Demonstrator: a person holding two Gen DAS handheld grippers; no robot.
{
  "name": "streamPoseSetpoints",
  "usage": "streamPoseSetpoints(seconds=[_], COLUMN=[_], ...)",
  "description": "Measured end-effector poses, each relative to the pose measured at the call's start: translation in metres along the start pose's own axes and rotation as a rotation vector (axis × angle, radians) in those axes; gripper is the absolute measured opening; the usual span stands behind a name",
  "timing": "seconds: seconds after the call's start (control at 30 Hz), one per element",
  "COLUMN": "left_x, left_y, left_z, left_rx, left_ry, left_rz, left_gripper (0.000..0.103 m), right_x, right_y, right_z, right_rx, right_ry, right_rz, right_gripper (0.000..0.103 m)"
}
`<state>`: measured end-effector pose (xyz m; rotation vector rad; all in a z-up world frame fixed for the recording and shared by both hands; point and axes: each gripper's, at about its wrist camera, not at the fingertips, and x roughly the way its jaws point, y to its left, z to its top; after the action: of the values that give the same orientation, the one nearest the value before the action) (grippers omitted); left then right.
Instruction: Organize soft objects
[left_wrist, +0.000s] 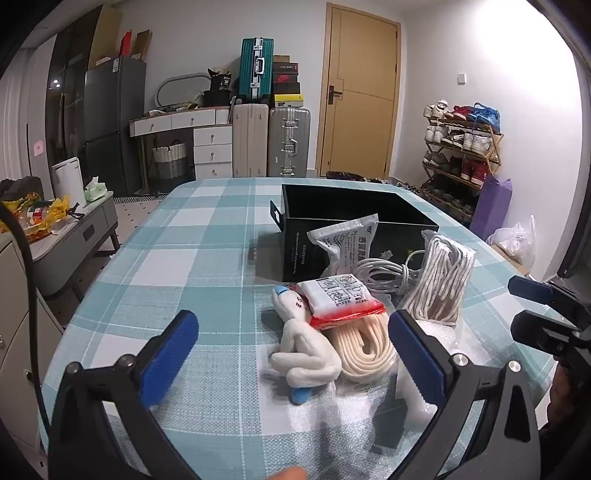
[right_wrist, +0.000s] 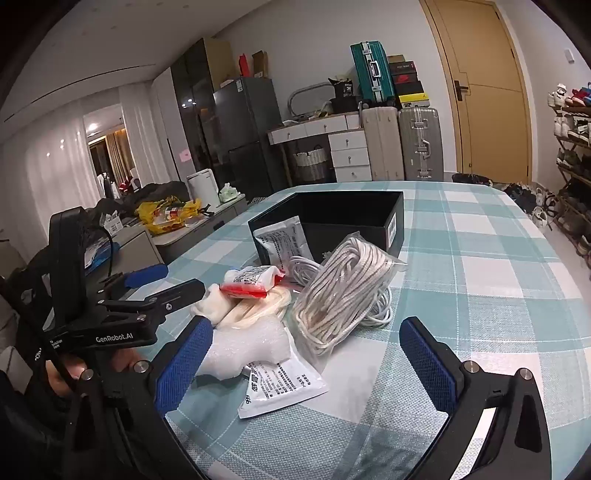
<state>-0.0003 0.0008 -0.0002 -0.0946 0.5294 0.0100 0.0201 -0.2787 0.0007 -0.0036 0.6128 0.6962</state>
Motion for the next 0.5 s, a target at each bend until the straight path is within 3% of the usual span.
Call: streamPoseSetpoints(seconds=[0.5], left_x=[-0.0002], left_y=[0.0018], left_z=[-0.002], left_rx=[0.004], left_ry=[0.011], left_rz=[0.007], left_gripper=[0.103], right_x=[-0.003], right_y=[0.0035], right_z=[-0.0025], right_rx=[-0.009], right_ry=[-0.043], right_rz=[0.002], right_gripper=[0.103])
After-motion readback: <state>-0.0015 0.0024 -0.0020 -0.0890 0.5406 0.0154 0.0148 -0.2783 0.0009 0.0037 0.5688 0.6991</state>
